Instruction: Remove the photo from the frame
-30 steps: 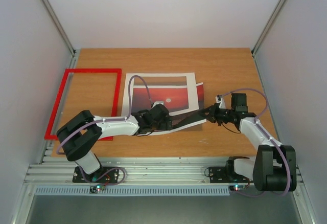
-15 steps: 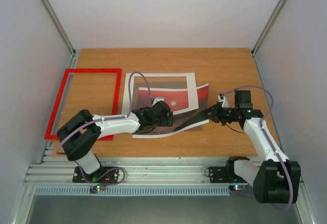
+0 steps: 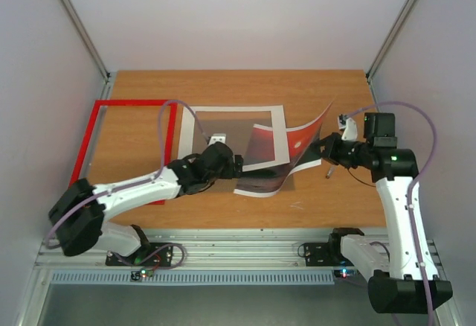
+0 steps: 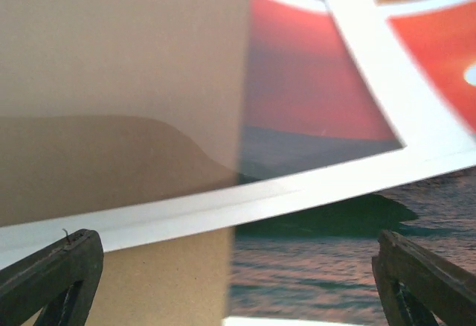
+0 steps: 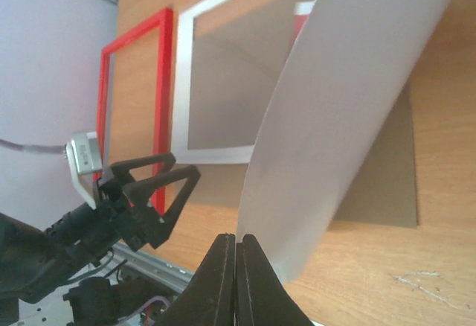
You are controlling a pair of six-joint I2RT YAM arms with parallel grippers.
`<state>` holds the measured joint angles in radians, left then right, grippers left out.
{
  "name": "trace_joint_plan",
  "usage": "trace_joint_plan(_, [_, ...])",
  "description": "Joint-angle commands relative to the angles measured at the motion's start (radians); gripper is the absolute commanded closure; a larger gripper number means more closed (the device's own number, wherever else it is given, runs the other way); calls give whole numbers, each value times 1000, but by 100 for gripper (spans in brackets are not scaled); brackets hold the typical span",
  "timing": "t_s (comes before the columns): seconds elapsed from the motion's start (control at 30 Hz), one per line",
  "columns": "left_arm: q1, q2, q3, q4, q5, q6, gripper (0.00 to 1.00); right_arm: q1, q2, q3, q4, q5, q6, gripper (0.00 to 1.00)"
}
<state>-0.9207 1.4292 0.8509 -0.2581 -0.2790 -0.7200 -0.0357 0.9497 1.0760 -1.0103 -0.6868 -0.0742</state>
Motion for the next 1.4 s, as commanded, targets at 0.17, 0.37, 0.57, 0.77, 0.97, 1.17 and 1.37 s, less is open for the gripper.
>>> trace_joint_plan(0.17, [48, -268, -95, -87, -102, 30, 1, -4, 50, 353, -249, 70, -74, 98])
trace_joint_plan(0.37, [71, -381, -123, -172, -163, 49, 1, 7, 135, 546, -301, 42, -79, 98])
trace_joint_plan(0.57, [92, -454, -139, -230, -208, 58, 1, 103, 235, 743, -324, 33, -56, 97])
trace_joint_plan(0.77, [97, -518, -135, -300, -268, 68, 1, 339, 357, 875, -306, 157, -12, 97])
trace_joint_plan(0.97, [96, -640, -126, -423, -338, 55, 1, 539, 516, 1006, -242, 239, 31, 97])
trace_joint_plan(1.17, [96, -788, -116, -509, -372, 63, 1, 670, 735, 1248, -196, 203, 72, 98])
trace_joint_plan(1.37, [96, -867, -88, -596, -405, 62, 1, 720, 975, 1575, -188, 146, 155, 98])
